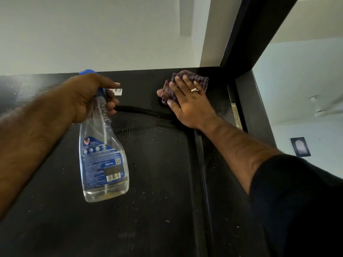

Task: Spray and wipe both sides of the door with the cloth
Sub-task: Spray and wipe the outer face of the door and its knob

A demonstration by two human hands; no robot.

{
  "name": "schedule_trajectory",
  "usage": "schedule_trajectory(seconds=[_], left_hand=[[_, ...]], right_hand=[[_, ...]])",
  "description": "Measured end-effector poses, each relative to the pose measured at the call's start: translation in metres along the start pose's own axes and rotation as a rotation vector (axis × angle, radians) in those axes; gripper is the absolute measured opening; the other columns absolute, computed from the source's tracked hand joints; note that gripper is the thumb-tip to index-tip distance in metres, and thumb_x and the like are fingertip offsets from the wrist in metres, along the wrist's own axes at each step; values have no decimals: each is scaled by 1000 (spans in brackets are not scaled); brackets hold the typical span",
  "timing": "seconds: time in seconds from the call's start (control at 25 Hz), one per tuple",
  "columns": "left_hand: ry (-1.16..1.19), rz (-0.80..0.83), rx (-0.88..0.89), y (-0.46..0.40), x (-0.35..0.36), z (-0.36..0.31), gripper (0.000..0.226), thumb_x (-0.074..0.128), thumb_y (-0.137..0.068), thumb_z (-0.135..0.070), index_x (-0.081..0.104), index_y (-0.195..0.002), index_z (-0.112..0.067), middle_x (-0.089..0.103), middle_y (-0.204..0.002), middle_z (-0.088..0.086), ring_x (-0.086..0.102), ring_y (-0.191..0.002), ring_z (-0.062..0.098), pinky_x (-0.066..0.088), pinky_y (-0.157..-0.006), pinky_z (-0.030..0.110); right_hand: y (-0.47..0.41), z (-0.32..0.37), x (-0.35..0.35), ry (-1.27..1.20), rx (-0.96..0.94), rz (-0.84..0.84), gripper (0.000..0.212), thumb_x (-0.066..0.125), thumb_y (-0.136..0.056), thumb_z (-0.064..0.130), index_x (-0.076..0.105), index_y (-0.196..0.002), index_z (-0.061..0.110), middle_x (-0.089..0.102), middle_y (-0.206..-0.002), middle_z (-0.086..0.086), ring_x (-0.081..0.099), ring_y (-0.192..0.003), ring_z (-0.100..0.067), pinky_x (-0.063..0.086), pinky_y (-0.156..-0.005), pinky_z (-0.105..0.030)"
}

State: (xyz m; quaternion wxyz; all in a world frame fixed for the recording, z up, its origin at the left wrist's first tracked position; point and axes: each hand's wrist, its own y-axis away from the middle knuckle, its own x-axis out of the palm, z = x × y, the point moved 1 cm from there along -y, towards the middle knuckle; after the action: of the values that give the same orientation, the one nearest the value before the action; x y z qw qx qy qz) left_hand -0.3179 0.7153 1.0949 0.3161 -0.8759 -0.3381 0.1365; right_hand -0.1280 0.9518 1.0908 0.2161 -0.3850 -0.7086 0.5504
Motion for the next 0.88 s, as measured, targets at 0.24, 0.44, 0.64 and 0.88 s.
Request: schedule_trajectory(seconds=[0.24,0.44,0.64,0.88], left_hand=[[5,-54,18,3,-23,0,25,74,-92,-29,62,-77,-13,66,-70,8,59,-44,10,62,-52,28],[-15,-51,-8,-4,-27,13,20,78,-88,-26,65,-80,-12,69,-72,9,63,-49,13,60,-54,30],[8,-62,-7,-13,-46,27,19,78,-86,-24,65,-81,-12,69,-73,10,64,-50,15,61,-58,31],[1,-93,-11,-25,-108,40,21,76,-89,-26,64,-77,-12,70,-72,9,63,-47,12,60,-52,29]], right_hand=[[24,-36,2,37,-36,-52,77,20,-105,63,24,-171,24,15,-180,-4,5,-167,-24,4,-135,-52],[-54,32,7,-74,442,-159,73,32,-109,50,23,-170,12,13,-179,-18,5,-166,-38,0,-133,-57],[-52,107,18,-55,-96,22,70,30,-110,56,18,-172,25,8,-181,-4,0,-167,-25,-4,-134,-49],[-28,50,23,-38,-195,-131,72,29,-103,58,41,-165,23,32,-175,-7,23,-164,-29,15,-133,-54]])
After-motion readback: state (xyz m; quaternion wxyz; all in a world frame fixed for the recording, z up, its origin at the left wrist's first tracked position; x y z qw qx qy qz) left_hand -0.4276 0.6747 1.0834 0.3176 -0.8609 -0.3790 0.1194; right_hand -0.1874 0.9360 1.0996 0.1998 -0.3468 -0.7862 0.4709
